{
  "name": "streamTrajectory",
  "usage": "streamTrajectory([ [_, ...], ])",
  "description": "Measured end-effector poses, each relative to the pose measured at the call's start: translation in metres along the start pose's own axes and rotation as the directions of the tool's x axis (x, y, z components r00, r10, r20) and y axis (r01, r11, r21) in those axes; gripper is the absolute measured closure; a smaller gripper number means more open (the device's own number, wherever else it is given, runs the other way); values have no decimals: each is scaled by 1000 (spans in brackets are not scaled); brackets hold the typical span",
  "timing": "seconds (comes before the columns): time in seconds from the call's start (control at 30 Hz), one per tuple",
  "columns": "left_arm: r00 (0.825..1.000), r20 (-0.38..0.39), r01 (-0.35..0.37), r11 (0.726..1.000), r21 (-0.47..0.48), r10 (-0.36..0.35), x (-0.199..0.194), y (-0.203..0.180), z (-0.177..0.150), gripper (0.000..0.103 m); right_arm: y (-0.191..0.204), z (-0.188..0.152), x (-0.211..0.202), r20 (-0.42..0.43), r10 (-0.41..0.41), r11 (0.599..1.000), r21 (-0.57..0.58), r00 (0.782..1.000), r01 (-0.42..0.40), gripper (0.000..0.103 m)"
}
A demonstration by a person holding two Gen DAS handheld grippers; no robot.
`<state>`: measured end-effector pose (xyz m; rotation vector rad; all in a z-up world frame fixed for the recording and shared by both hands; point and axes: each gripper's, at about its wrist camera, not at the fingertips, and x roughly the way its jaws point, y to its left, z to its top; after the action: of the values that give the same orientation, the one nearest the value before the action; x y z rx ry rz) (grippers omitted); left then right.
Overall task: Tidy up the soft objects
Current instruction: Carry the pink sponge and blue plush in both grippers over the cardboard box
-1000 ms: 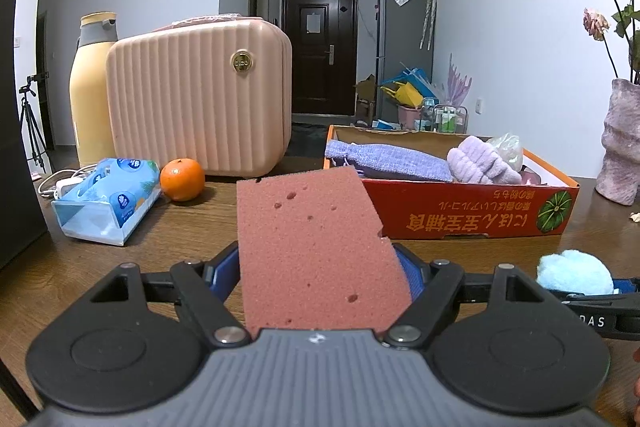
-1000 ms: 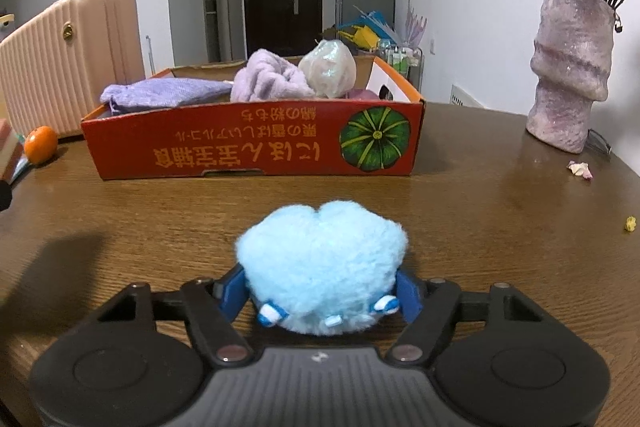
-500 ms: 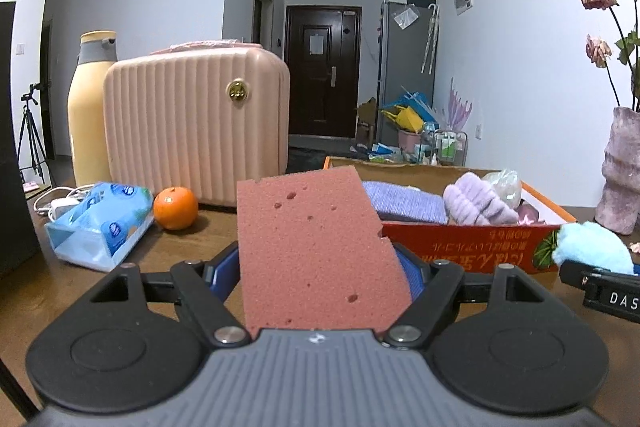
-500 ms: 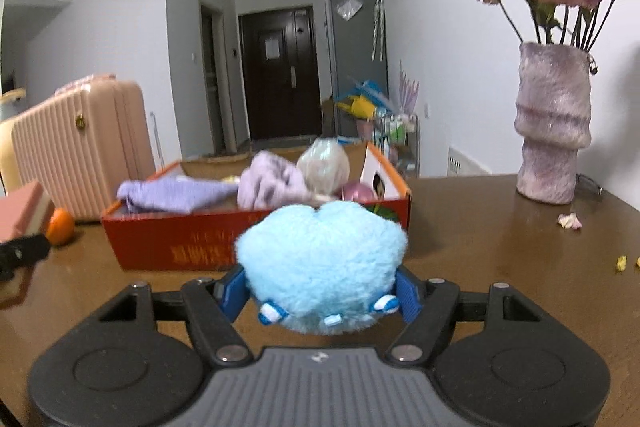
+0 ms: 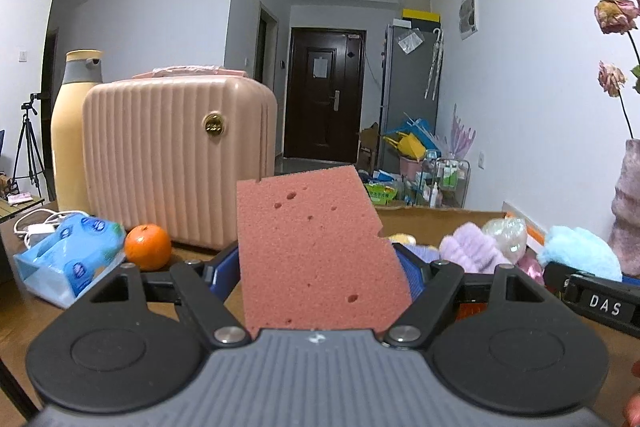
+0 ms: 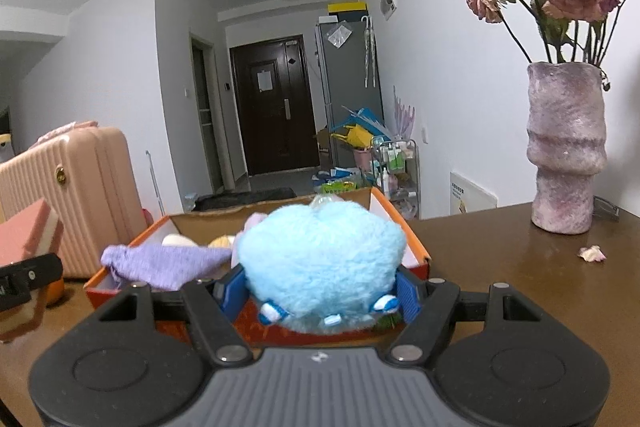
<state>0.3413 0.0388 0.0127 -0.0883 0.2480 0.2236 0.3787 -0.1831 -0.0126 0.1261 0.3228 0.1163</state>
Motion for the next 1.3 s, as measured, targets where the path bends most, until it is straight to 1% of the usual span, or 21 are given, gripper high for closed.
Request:
streamTrajectory([
  [0.37,1000,24,3,1000,-8,-2,45,-25,13,24,6,18,45,36,16,1000,-12,999,-15,32],
  [0.63,999,37,-8,1000,14,7,82,-44,19,24,6,29,78,54,6,1000,-25,999,-5,32],
  [0.8,999,35,-16,1000,5,16,104,-48,23,24,8,34,96,66,3,999,-44,998,0,32],
  [1.1,1000,2,1,1000,-1,-1,142,-53,27,24,12,37,126,66,-10,996,-93,998,16,32],
  [1.17,1000,-8,13,1000,5,-13,146,-54,26,24,13,36,129,67,-11,995,-103,998,18,32],
  [1.3,1000,-13,10,999,30,-9,155,-59,25,24,18,34,137,60,-15,992,-125,998,22,32],
])
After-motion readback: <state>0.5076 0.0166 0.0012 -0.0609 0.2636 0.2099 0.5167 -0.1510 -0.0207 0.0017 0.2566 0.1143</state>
